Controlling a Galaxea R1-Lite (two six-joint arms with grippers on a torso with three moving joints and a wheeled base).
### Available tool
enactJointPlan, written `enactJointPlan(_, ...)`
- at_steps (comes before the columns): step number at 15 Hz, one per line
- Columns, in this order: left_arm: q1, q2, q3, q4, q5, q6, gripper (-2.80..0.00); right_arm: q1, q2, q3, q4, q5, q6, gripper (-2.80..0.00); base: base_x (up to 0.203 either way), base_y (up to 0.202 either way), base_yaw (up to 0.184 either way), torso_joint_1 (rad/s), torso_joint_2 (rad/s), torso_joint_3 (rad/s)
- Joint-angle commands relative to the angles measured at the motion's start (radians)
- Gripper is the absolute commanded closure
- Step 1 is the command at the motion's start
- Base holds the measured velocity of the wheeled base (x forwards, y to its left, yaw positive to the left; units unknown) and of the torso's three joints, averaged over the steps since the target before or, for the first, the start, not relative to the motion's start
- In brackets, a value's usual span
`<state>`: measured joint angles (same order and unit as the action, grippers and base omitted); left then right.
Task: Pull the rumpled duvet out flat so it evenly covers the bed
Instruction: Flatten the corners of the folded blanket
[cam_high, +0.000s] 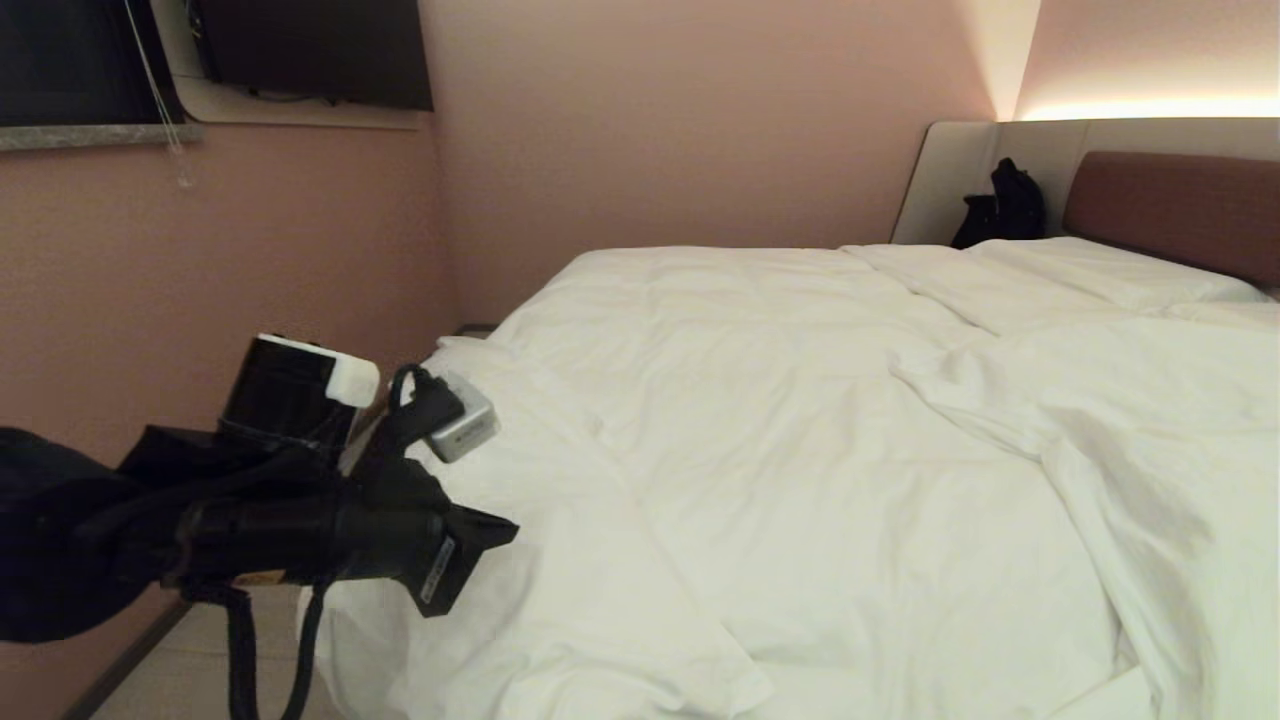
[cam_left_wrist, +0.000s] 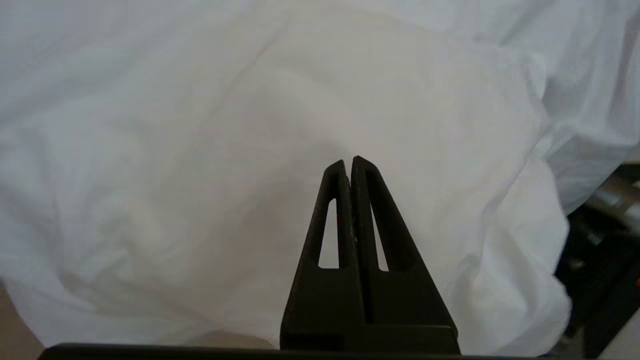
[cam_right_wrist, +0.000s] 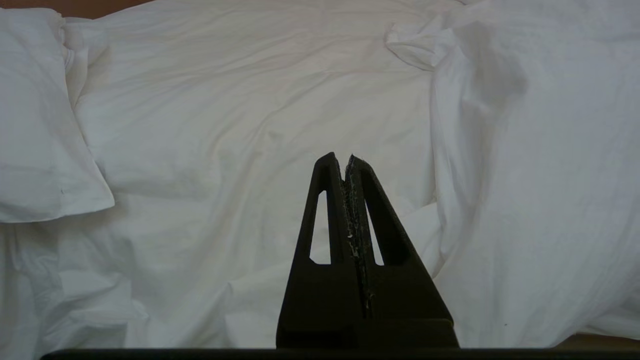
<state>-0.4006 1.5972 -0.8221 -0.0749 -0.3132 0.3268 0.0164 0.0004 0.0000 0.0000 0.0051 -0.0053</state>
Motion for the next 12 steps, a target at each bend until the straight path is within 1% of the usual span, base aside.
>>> enactJointPlan(1,-0.011,0.066,-0.004,0.001,-0.002,0.104,0.00,0.000,0.000,0.000,0.000,0.001,-0.001,0.00,0.000,0.000,0.000,0.000,0.00,0.000)
enactJointPlan(2,-0.023,0.096,-0.002,-0.002,-0.002,0.147,0.00,0.000,0.000,0.000,0.000,0.001,0.001,0.00,0.000,0.000,0.000,0.000,0.00,0.000)
enactJointPlan(3,-0.045,0.116,0.002,-0.008,0.001,0.167,0.00,0.000,0.000,0.000,0.000,-0.001,0.001,0.00,0.000,0.000,0.000,0.000,0.00,0.000)
enactJointPlan(9,-0.145,0.144,-0.015,-0.017,0.006,0.190,0.00,0.000,0.000,0.000,0.000,0.001,0.001,0.00,0.000,0.000,0.000,0.000,0.00,0.000)
enactJointPlan(10,-0.148,0.145,-0.016,-0.019,0.007,0.190,0.00,0.000,0.000,0.000,0.000,-0.001,0.001,0.00,0.000,0.000,0.000,0.000,0.00,0.000)
enactJointPlan(11,-0.172,0.146,-0.017,-0.023,0.009,0.191,0.00,0.000,0.000,0.000,0.000,0.000,0.001,0.00,0.000,0.000,0.000,0.000,0.00,0.000)
enactJointPlan(12,-0.176,0.145,-0.019,-0.023,0.009,0.192,0.00,0.000,0.000,0.000,0.000,0.001,0.001,0.00,0.000,0.000,0.000,0.000,0.00,0.000)
